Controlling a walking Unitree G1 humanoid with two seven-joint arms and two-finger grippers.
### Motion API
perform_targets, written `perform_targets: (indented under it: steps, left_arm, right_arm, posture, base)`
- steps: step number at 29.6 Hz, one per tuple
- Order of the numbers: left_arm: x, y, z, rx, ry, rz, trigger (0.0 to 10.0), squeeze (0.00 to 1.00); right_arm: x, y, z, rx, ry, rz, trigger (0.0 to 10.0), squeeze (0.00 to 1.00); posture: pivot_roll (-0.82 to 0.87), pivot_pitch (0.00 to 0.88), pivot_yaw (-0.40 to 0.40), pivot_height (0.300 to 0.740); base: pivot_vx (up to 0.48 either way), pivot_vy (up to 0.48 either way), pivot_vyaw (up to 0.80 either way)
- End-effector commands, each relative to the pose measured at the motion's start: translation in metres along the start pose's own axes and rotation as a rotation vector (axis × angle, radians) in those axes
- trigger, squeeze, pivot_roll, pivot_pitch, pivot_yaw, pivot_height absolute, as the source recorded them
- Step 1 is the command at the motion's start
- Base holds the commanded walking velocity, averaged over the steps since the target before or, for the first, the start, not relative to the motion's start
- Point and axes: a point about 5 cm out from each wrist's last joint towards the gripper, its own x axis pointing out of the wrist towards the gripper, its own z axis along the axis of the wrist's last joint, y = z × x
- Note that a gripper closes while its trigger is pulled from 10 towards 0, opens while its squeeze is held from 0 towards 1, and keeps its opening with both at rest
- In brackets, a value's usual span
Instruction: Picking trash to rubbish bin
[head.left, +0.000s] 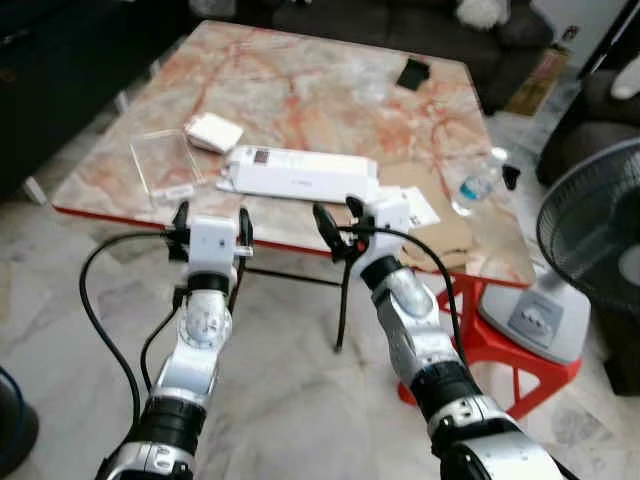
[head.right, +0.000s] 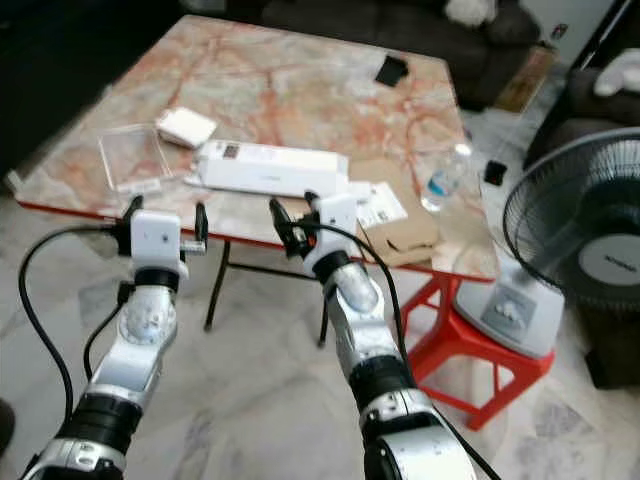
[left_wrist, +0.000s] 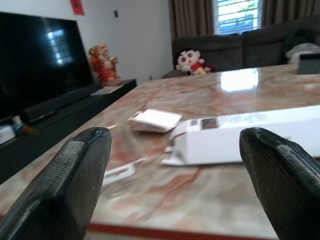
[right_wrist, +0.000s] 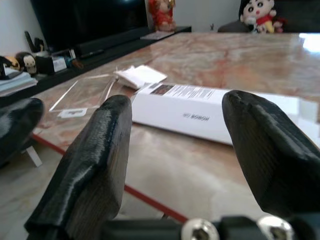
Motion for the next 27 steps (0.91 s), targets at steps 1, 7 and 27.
perform_targets:
  steps: [1, 7, 27]
  left_arm:
    - [0.0003, -0.0056, 0.0018, -0.012, -0.004, -0.014, 10.0, 0.0]
    - [0.0008, -0.0043, 0.0027, -0.01, -0.006, -0.01, 10.0, 0.0]
    - [0.0016, -0.0019, 0.0046, -0.009, -0.009, -0.001, 10.0, 0.0]
  right_arm:
    - [0.0001, -0.001, 0.0036, -0.004, -0.011, 0.013, 10.0, 0.0]
    - [0.0004, 0.0051, 0.0042, -0.034, -0.015, 0.053, 10.0, 0.0]
    - [-0.0021, 0.0088, 0.0027, -0.075, -0.011, 0.081, 10.0, 0.0]
  posture:
    - [0.06, 0.105, -0.128, 0.74]
    - [0.06, 0.12, -0.128, 0.74]
    - [0.06, 0.15, -0.127, 0.74]
  base:
    - [0.334, 0.0, 0.0]
    - [0.331, 0.0, 0.0]
    - [0.336, 0.0, 0.13]
